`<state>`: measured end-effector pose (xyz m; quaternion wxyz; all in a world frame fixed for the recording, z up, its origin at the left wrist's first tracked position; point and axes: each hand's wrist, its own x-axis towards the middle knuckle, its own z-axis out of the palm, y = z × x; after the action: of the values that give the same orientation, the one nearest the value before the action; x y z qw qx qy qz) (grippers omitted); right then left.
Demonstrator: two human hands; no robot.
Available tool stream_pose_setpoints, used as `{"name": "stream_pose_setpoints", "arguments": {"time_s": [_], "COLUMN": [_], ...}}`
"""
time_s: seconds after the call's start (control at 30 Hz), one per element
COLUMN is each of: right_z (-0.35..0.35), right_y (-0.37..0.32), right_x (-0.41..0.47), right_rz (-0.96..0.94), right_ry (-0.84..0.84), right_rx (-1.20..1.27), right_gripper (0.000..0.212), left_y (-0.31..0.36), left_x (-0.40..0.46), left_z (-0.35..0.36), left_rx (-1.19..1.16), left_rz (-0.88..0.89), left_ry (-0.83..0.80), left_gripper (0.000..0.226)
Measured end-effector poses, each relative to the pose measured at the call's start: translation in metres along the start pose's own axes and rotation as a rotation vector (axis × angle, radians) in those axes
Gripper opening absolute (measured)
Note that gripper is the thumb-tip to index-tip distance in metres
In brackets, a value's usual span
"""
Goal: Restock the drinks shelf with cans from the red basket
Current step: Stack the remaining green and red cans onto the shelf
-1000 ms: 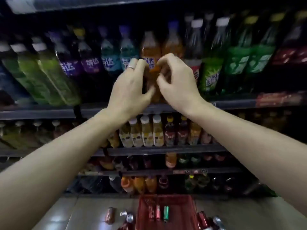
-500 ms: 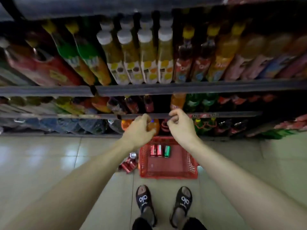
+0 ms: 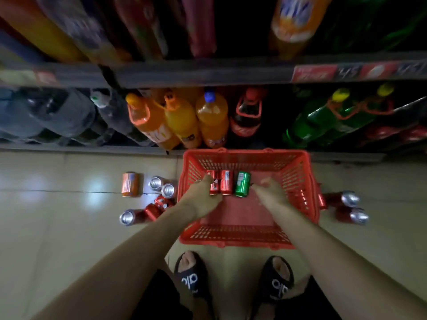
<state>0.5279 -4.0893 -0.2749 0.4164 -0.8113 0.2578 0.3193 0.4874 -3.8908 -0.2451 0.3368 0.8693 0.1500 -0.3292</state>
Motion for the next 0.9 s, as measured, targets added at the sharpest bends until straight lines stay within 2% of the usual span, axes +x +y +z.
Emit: {"name": "stream_pose_setpoints", "arguments": {"time_s": [0.1,0.2,0.3,0.37,0.47,0.53,0.63,0.73,0.9], "right_z": [0.034,0.058,0.080,0.094,0.109,0.113,0.118,0.116,0.116], "right_y": [0.035,0.060,0.076,0.083,0.095,0.101,0.107,0.114,0.128], "right_x": [0.063,0.113,0.151,0.173,0.191,0.196,0.202,0.211,0.226], "right_rz": [0.038,0.054,0.031,0.012,0.046,0.067,0.096,0.098,0.150], "right_ry": [-0.026,-0.043,-0.070,-0.089,-0.081,-0.062,-0.058,-0.049,-0.029], "right_rx": [0.031,0.057,0.107,0.150,0.237,0.267,0.296,0.305,0.349], "right_gripper": [0.039,0.047,0.042,0.035,0.034,0.028,0.026,0.035,0.045], "left_y": [-0.038,-0.070,-0.112,-0.129,-0.119,-0.117,-0.148,-0.173,-0.152], "left_x": [0.061,0.121,0.192,0.222,0.219,0.219,0.254,0.283,0.255], "left_z": [0.047,0.084,0.117,0.131,0.133,0.137,0.156,0.168,0.153], "left_rx": [-0.011,-0.084,-0.242,-0.362,-0.468,-0.526,-0.574,-0.586,-0.625], "left_rz": [-0.012,-0.098,-0.191,-0.245,-0.311,-0.327,-0.347,-0.394,-0.421], "left_ry": [-0.014,-0.014,0.045,0.075,0.100,0.095,0.063,0.128,0.177], "left_gripper": [0.061,0.089,0.120,0.133,0.122,0.122,0.147,0.165,0.152]}}
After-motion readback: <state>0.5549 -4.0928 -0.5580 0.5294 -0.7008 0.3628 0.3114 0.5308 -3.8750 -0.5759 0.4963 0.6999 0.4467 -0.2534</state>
